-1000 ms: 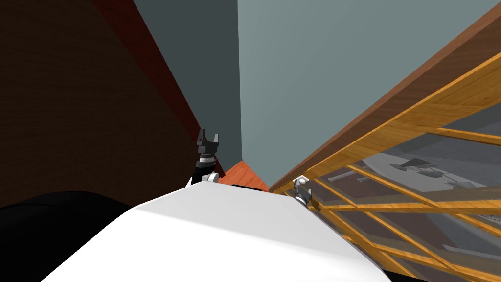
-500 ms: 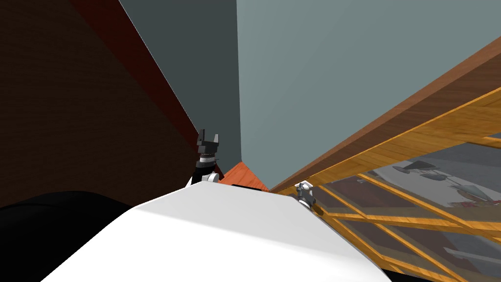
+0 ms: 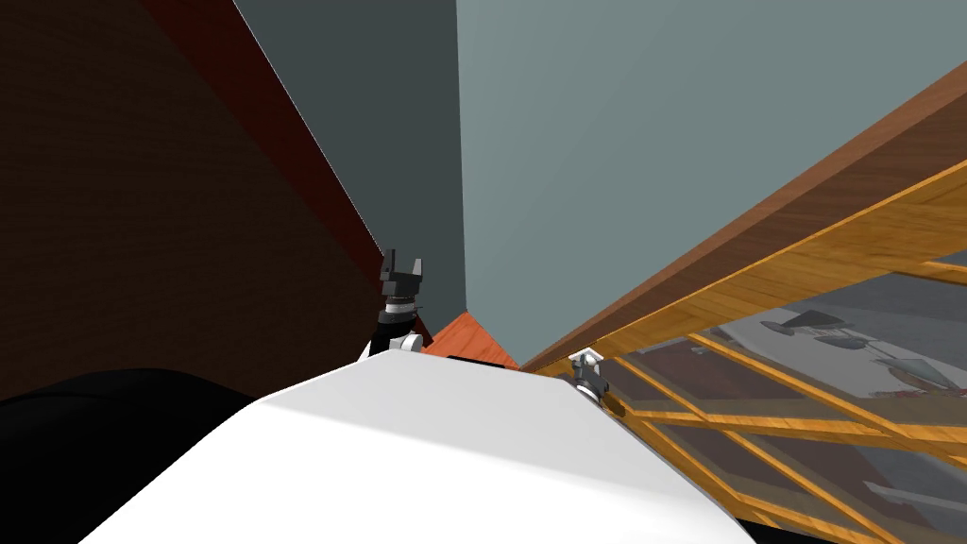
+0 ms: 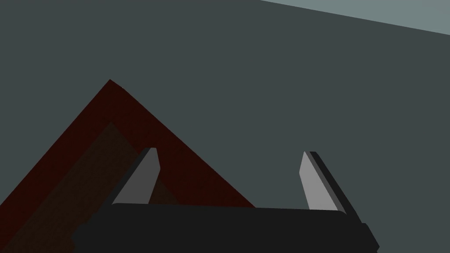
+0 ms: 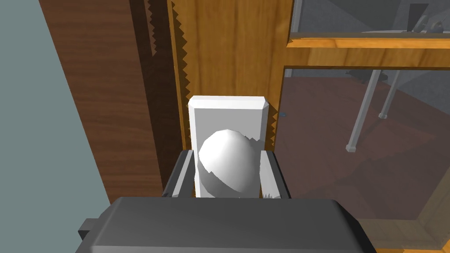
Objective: Pull the door open
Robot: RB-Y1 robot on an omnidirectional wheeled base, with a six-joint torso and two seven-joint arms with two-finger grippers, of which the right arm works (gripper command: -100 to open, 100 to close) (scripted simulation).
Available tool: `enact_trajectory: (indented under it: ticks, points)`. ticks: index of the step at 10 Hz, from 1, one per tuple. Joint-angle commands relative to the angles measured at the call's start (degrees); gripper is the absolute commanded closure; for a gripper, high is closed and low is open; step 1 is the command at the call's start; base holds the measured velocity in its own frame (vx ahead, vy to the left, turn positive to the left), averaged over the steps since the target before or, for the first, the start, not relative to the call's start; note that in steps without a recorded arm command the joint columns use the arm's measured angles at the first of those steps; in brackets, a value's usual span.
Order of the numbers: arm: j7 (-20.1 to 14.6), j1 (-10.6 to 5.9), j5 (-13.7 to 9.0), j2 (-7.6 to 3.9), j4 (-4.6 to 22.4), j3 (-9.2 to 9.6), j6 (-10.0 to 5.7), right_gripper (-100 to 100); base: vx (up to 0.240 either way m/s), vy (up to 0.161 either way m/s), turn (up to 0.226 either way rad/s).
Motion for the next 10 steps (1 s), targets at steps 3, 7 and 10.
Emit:
enact_trajectory:
  ticks: [3,7,10]
  points:
    - [-1.34,0.81,1.31,-0.88,-1.05,2.14,-0.42,100,-0.172,0.021,0.059]
    - [-3.12,1.87,3.03,-2.03,-2.43,4.96,-0.98,100,-0.211,0.028,0.061]
    - [-3.65,2.08,3.62,-2.36,-2.73,5.88,-1.25,100,-0.166,0.021,0.041]
